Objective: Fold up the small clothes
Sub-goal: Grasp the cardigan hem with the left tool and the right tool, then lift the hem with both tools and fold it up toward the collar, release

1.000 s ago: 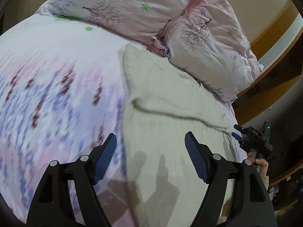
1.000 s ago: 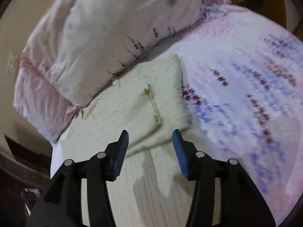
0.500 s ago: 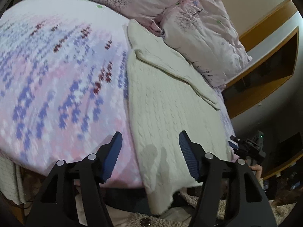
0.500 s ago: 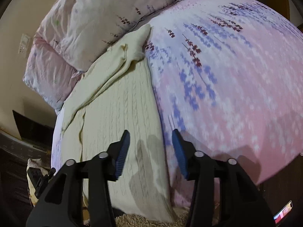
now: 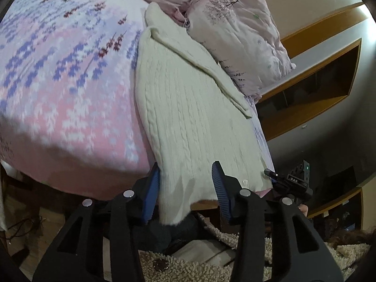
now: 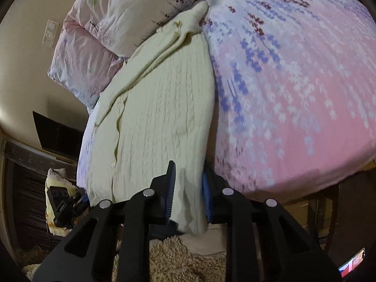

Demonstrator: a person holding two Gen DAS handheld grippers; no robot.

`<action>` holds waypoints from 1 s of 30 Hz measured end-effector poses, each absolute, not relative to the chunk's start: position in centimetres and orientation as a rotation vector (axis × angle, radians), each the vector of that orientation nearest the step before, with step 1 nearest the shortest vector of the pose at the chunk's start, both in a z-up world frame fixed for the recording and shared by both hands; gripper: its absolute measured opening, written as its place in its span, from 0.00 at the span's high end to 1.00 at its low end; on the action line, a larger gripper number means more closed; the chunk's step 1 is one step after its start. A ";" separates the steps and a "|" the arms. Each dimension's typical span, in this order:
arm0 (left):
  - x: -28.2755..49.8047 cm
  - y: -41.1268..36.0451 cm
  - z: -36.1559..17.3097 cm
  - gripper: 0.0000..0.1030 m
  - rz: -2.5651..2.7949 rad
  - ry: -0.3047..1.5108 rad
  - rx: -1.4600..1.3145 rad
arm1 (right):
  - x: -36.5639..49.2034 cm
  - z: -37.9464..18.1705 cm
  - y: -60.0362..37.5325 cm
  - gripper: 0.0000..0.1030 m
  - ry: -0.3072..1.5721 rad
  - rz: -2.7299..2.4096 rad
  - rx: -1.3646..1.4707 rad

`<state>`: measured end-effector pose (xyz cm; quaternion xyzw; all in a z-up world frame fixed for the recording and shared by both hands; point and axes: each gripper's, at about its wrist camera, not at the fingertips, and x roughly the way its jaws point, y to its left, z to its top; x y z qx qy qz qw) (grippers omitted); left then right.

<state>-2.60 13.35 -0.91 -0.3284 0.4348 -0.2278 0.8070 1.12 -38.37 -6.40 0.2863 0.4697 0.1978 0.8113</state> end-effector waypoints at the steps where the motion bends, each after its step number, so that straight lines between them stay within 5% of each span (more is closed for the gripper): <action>1: -2.6 13.2 -1.1 0.59 -0.489 0.939 -0.703 | 0.8 -6.4 -38.3 0.79 1.007 0.425 0.608; 6: -2.8 12.3 -1.7 0.67 -0.508 0.975 -0.705 | -0.2 -6.5 -37.8 0.79 1.025 0.446 0.579; 12: -2.8 11.3 -0.7 0.92 -0.505 0.980 -0.651 | -0.5 -6.1 -36.7 0.95 1.011 0.453 0.518; 30: 4.4 12.7 9.2 0.94 -0.326 0.678 -0.416 | 1.9 7.1 -34.0 0.96 0.389 0.312 0.241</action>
